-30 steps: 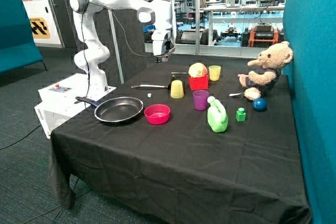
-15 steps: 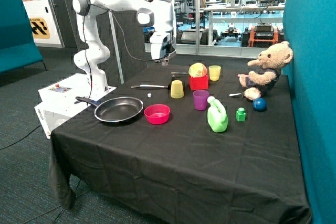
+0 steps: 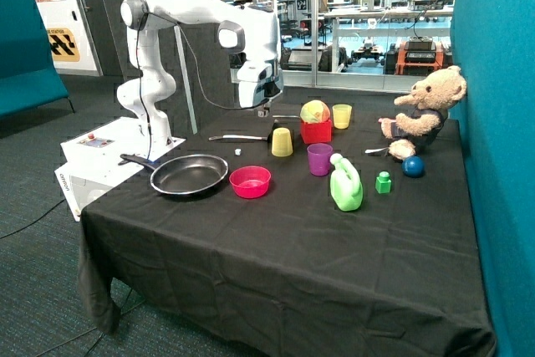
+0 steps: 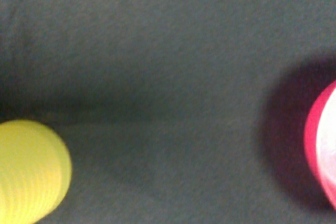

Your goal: Roll the dices in the bowl

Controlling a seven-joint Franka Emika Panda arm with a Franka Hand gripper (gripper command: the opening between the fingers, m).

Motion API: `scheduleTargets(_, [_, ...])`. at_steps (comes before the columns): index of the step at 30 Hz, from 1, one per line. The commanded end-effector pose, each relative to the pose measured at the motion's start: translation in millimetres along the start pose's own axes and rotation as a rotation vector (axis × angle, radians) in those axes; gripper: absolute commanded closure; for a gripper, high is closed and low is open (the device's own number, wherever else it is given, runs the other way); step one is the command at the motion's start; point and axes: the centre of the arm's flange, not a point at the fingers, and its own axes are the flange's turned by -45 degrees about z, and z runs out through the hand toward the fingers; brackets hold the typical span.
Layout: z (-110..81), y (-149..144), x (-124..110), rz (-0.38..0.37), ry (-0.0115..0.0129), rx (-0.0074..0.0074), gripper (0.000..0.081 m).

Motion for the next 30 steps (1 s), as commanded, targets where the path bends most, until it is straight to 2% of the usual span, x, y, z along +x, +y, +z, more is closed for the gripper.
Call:
scheduleTargets(1, [7.8,33.3,19.3,0.038,-0.0005,0.003,0.0808])
scheduleTargets(13, [16.6,68.5,22.6,0.083,-0.0005,0.003,0.0808])
scheduleTargets(30, [32.3,125.0,-2.8,0.151,-0.0006,0.003,0.0808])
